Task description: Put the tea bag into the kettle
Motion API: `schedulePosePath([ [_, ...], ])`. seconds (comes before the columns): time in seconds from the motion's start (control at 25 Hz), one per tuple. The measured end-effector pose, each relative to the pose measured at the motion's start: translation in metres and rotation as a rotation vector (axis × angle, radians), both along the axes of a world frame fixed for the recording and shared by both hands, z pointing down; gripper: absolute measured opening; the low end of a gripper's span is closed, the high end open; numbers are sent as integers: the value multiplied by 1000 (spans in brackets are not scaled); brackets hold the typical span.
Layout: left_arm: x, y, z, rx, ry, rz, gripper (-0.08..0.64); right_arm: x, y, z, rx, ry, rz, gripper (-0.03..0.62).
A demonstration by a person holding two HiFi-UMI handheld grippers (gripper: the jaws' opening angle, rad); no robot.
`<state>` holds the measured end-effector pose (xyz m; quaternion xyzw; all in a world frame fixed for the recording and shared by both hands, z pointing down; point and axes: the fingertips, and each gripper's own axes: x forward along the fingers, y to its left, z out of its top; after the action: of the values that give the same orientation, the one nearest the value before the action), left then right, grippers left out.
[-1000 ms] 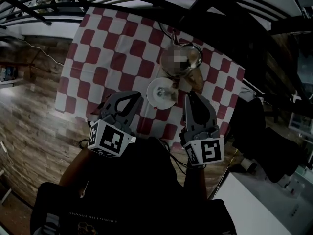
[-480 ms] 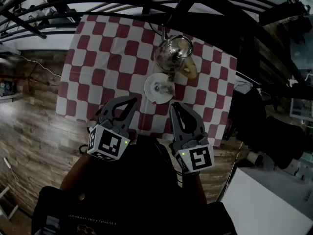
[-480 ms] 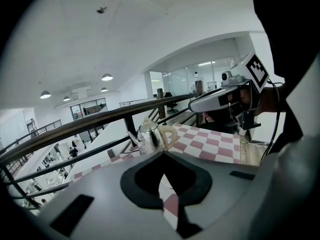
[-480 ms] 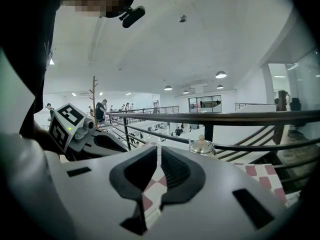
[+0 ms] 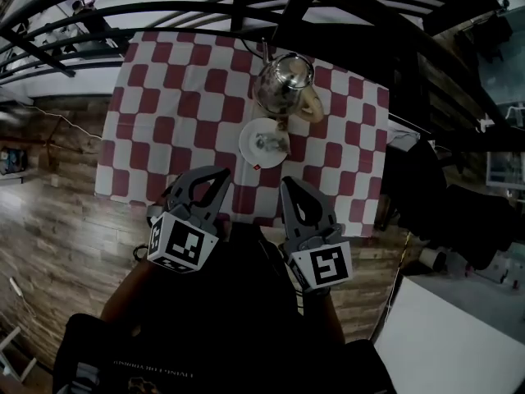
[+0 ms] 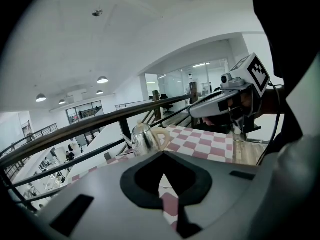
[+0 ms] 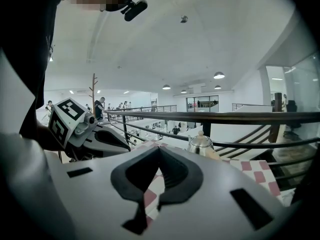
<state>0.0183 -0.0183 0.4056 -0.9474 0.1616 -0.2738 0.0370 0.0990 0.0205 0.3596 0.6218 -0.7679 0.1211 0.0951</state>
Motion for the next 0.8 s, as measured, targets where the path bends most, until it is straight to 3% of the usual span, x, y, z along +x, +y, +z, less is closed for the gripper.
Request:
schedulePosePath([
  [0.8, -5, 17, -3, 11, 3, 2, 3, -5, 19, 2, -1, 3, 2, 18],
])
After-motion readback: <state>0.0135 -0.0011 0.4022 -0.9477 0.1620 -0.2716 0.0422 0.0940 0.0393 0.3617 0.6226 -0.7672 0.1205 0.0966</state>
